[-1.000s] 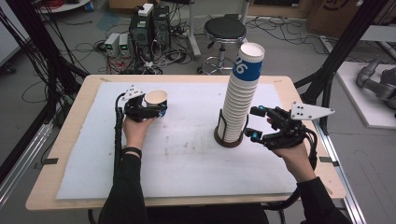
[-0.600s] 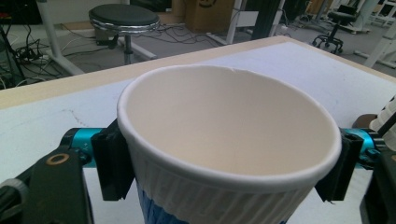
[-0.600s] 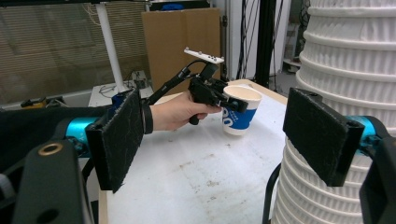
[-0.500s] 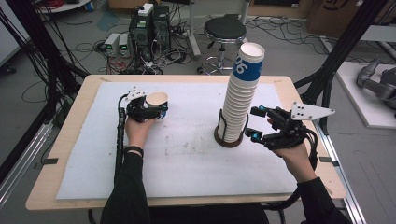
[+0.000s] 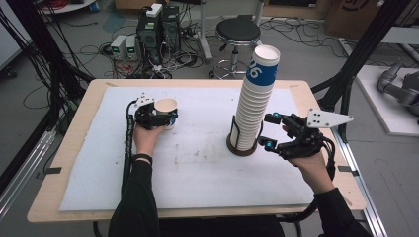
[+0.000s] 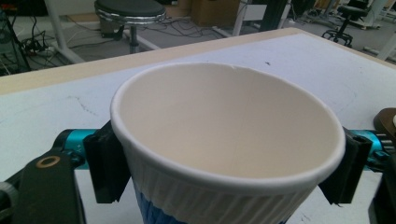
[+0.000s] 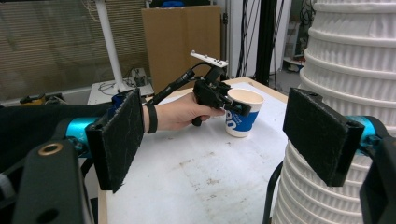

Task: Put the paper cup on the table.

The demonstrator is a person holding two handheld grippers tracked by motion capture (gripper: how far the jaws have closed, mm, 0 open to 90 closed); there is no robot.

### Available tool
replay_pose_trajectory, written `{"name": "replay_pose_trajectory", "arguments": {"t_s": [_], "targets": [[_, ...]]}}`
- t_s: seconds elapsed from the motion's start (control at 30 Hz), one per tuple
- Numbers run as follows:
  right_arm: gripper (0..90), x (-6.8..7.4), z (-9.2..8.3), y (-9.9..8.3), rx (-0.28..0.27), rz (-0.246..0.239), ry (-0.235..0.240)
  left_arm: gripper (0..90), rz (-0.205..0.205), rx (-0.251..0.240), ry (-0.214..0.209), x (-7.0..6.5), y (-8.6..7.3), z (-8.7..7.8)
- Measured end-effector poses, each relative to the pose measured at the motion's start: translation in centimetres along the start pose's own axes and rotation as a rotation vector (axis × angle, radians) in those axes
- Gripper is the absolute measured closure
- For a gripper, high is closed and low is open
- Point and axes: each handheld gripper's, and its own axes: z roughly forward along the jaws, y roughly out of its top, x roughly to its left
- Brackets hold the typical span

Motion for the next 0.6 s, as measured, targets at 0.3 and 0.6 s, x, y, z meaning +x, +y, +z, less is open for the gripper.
{"name": "replay_pose_trajectory", "arguments": {"t_s": [0.3, 0.6], "targets": [[20.8, 0.03, -0.25, 0.10, -0.013, -0.011, -0.009, 18.0, -0.027, 0.050, 0.005, 0.20, 0.16, -0.81], [20.8, 0.04, -0.18, 0.16, -0.014, -0.015, -0.008, 16.2, -0.006, 0.095, 0.000, -0.49, 0.30, -0.66]]}}
